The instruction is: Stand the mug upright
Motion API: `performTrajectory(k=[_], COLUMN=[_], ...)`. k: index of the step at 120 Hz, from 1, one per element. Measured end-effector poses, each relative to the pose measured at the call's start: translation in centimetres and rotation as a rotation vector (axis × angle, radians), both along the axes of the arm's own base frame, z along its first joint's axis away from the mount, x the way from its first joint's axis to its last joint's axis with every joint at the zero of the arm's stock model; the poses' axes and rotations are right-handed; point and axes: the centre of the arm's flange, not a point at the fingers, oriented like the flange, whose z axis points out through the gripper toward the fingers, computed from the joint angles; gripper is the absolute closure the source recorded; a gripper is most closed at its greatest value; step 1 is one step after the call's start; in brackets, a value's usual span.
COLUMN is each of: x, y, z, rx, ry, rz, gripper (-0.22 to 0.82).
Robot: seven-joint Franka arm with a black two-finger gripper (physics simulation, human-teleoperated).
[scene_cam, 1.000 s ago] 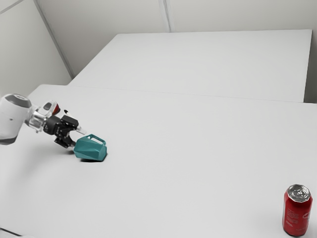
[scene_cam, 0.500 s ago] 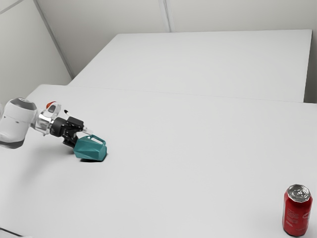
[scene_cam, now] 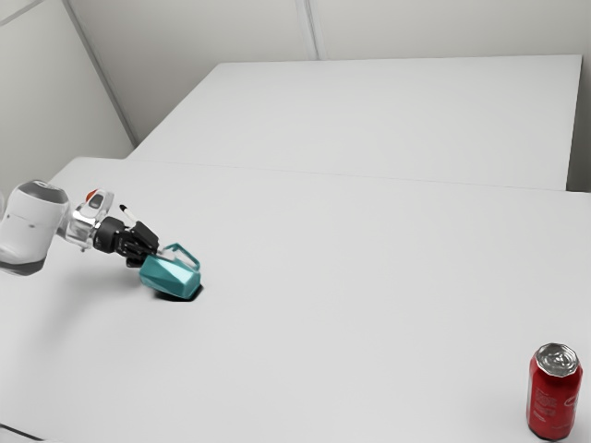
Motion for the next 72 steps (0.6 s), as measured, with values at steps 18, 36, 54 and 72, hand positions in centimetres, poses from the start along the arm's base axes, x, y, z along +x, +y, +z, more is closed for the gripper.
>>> performTrajectory(k=[18, 36, 54, 72], x=[0.2, 0.4, 1.0, 2.0], y=[-0.2, -0.5, -2.0, -4.8], z=[0.5, 1.6, 4.3, 8.7], rx=[0.006, 0.016, 0.039, 0.093], ry=[-0.014, -0.034, -0.074, -0.131], rz=[-0.008, -0.018, -0.048, -0.11], gripper=[0.74, 0.76, 0.78, 0.78])
